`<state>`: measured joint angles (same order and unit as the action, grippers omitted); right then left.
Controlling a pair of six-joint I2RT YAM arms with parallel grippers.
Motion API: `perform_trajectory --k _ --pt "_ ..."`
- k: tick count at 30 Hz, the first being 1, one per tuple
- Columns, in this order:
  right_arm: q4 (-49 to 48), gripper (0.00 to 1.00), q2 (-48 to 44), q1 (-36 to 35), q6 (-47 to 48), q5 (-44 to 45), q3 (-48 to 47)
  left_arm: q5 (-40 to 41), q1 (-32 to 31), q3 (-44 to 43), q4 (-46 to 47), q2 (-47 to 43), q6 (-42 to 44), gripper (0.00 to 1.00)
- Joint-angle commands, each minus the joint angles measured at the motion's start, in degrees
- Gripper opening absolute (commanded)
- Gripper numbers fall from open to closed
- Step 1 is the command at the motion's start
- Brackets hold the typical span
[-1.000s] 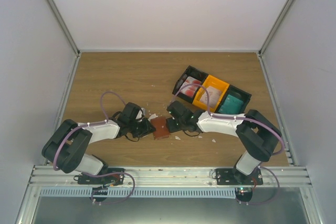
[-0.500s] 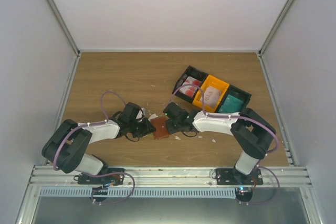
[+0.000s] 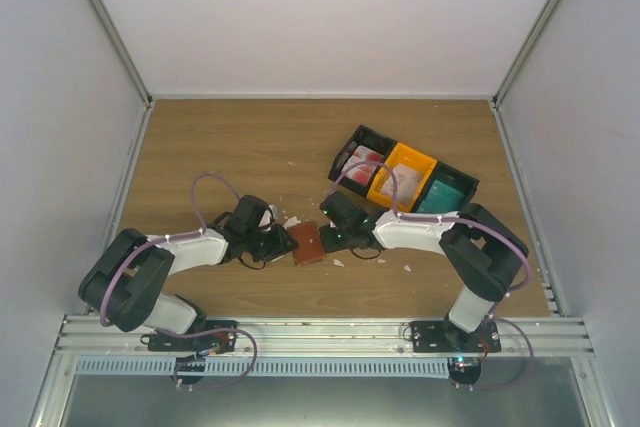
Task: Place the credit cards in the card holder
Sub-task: Open the card holder at the center of the board.
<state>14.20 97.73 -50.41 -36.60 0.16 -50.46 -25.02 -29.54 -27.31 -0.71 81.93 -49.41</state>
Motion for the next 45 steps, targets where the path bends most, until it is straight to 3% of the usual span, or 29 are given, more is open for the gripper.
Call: perform_trajectory --k 1,3,7,14,15,25,29,38,45 --pt "-3.4 0.02 -1.8 2.3 1.2 -5.2 1.6 6.6 0.2 2.4 -6.0 0.9 0.9 0.31" --pt "-2.7 0.01 -3.5 3.1 2.2 -5.2 1.3 6.5 0.2 3.0 -4.8 -0.6 0.8 0.37" --pt "1.0 0.01 -7.7 4.7 4.0 -3.7 -0.6 6.9 0.2 4.1 -1.7 -6.7 1.4 0.61" --pt "4.2 0.01 -11.7 5.3 6.6 -8.6 -4.0 15.8 0.5 2.1 -5.3 -19.8 1.9 0.98" --pt "4.0 0.01 -11.7 5.3 6.8 -9.9 -4.2 16.8 0.7 1.7 -6.1 -21.3 2.3 0.99" --pt "-1.4 0.01 -9.4 5.2 6.7 -19.2 -3.8 13.2 4.0 1.8 -6.8 -28.9 5.5 0.99" --pt "-1.2 0.0 -8.2 5.4 6.3 -17.1 -3.5 8.8 4.6 3.5 -3.3 -29.5 5.1 0.98" --pt "2.6 0.0 -8.3 5.9 6.1 -3.4 -1.0 -2.2 4.7 3.7 5.0 -23.2 5.3 0.7" --pt "3.6 0.01 -8.6 6.3 5.9 0.8 -0.1 -10.5 4.5 2.1 10.3 -13.4 6.5 0.5"
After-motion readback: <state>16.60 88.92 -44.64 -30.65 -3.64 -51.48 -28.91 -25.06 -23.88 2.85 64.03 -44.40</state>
